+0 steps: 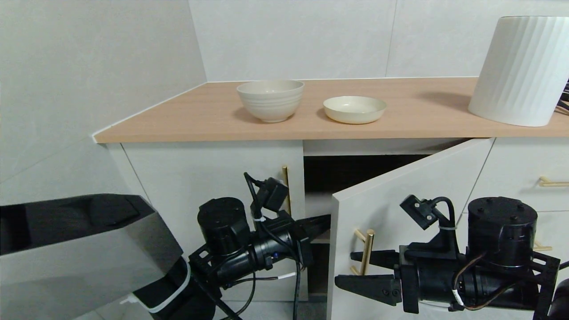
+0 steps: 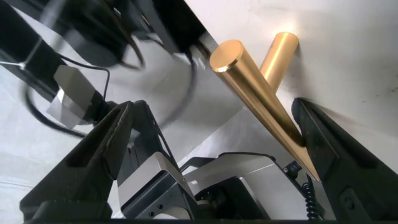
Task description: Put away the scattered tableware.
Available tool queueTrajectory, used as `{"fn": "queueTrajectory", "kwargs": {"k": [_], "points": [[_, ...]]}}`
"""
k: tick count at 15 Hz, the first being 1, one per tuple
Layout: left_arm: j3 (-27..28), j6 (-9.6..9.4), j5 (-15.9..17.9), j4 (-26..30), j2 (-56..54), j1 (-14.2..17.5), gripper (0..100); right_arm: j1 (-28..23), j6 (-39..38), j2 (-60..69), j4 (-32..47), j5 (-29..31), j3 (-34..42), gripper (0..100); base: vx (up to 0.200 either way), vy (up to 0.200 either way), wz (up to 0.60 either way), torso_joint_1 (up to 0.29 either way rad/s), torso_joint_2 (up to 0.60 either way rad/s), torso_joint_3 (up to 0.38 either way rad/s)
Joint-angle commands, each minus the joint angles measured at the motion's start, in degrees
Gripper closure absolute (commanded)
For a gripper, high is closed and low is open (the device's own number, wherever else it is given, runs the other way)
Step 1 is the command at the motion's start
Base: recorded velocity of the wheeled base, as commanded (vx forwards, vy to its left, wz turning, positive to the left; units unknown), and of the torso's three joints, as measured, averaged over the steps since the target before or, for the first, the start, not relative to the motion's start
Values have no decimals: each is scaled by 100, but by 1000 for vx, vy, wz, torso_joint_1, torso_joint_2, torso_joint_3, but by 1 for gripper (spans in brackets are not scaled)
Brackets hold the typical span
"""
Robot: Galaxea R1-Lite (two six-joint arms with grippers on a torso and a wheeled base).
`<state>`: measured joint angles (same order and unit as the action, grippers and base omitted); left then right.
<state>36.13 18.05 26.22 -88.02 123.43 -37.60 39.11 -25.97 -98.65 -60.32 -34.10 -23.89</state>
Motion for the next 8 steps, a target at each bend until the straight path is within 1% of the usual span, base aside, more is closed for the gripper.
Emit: {"fn": "queueTrajectory", "kwargs": {"k": [1,4,6,8], "points": [[78,5,6,-5,296,-108,100,0,-5,-14,3,8,-1,0,0,0,0,0,0,0],[140,5,6,-14,296,-169,100,-17,4,-5,3,17,-1,0,0,0,0,0,0,0],[122,5,6,-23,269,-239,100,-228,30,-5,-33,35,-1,0,0,0,0,0,0,0],[122,5,6,-23,252,-275,100,-448,285,-14,-103,43,8,0,0,0,0,0,0,0]]}}
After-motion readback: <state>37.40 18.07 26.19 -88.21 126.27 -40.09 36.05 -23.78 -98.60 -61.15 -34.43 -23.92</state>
